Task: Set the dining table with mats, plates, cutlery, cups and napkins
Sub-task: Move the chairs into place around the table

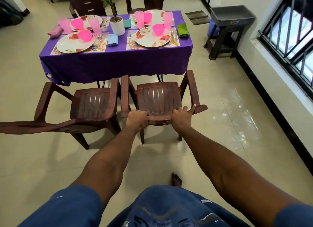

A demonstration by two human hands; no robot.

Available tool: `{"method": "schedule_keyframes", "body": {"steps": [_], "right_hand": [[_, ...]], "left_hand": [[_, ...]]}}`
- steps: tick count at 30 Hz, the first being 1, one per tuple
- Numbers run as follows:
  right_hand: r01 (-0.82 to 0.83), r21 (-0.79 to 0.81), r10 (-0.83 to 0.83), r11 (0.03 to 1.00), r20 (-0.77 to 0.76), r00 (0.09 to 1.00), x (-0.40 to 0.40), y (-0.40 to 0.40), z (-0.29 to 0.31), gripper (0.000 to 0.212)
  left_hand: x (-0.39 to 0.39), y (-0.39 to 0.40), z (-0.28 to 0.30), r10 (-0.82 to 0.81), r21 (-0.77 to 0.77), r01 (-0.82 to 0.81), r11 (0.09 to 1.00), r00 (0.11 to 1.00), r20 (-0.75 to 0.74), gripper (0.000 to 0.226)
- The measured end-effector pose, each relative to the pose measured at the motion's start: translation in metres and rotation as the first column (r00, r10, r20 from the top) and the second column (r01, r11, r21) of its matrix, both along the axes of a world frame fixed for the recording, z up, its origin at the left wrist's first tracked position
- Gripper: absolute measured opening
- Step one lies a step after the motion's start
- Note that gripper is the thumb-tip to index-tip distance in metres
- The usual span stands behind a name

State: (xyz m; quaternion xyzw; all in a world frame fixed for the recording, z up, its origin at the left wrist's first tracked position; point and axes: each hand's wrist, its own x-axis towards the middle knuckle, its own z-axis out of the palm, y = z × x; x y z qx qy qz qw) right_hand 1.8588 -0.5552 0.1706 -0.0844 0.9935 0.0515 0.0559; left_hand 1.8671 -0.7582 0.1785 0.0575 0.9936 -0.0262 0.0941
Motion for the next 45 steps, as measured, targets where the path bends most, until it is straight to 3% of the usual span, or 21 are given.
{"method": "schedule_keyframes", "body": {"steps": [10, 14, 17, 19, 21, 24, 29, 33, 36, 45], "right_hand": [[-0.148, -0.118, 0.157, 0.982, 0.072, 0.985, -0.015, 0.012, 0.000, 0.029], [-0.344, -0.215, 0.365, 0.914, 0.067, 0.928, -0.018, 0.028, 0.003, 0.071], [-0.320, -0.361, 0.382, 0.876, 0.114, 0.917, -0.024, 0.040, 0.005, 0.080], [-0.218, -0.457, 0.331, 0.862, 0.185, 0.925, -0.033, 0.042, 0.012, 0.077], [-0.159, -0.505, 0.317, 0.849, 0.243, 0.917, -0.048, 0.046, 0.022, 0.063], [-0.204, -0.504, 0.339, 0.839, 0.190, 0.921, -0.074, 0.067, 0.029, 0.050], [-0.049, -0.549, 0.126, 0.834, 0.104, 0.987, -0.128, 0.168, 0.027, 0.037], [0.064, -0.345, 0.015, 0.936, 0.220, 0.975, -0.160, 0.267, 0.012, 0.031], [0.100, -0.255, -0.022, 0.962, 0.291, 0.956, -0.174, 0.318, -0.002, 0.033], [0.181, -0.201, -0.071, 0.963, 0.457, 0.887, -0.259, 0.398, -0.055, 0.029]], "left_hand": [[0.000, 0.000, 0.002, 0.005, 0.032, -0.007, 0.999, 0.999, 0.053, 0.019], [0.008, -0.009, 0.012, -0.109, 0.285, 0.084, 0.955, 0.991, 0.072, 0.044], [0.009, -0.007, 0.024, 0.004, 0.513, -0.091, 0.854, 0.986, 0.169, 0.052], [-0.003, 0.003, 0.026, 0.101, 0.567, -0.208, 0.797, 0.972, 0.214, 0.049], [-0.024, 0.026, 0.025, 0.194, 0.507, -0.276, 0.817, 0.958, 0.209, 0.047], [-0.060, 0.085, 0.024, 0.281, 0.425, -0.322, 0.846, 0.947, 0.158, 0.047], [-0.122, 0.214, 0.031, 0.293, 0.466, -0.283, 0.838, 0.955, 0.053, 0.038], [-0.155, 0.315, 0.027, 0.323, 0.520, -0.335, 0.786, 0.939, 0.117, 0.027], [-0.173, 0.369, 0.003, 0.275, 0.441, -0.318, 0.839, 0.948, 0.160, 0.025], [-0.250, 0.449, -0.084, 0.129, 0.269, -0.246, 0.931, 0.912, 0.390, 0.026]]}}
